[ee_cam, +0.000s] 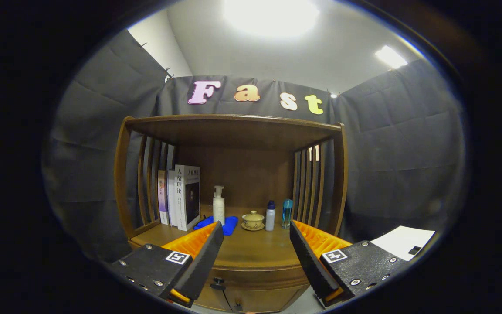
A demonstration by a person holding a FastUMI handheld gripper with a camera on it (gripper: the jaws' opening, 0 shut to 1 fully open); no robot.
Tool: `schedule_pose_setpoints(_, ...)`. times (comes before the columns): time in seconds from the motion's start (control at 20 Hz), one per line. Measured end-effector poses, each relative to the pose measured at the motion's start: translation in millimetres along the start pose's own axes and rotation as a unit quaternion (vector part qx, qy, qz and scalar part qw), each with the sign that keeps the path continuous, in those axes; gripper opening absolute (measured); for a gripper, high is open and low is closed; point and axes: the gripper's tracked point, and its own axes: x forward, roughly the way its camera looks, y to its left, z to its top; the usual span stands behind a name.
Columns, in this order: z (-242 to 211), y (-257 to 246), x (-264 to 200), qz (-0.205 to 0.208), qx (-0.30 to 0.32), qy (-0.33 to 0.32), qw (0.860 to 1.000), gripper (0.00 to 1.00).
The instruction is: Pull open the drawer, take out the items inside it, and place them on the countertop above the cabinet.
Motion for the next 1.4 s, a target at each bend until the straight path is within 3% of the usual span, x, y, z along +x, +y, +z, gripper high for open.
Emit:
schedule_pose_setpoints(0.75, -40.2, 38.1, 19.4, 0.042, 0.02, 0.024, 0.999, 0.94)
schedule_pose_setpoints(1.1, -117.8, 66.7, 28.8, 0.032, -0.017, 0.065, 0.997, 0.95)
schedule_pose_setpoints(1.4, -177.0, 72.0, 35.9, 0.02, 0.057, 0.087, 0.994, 0.95)
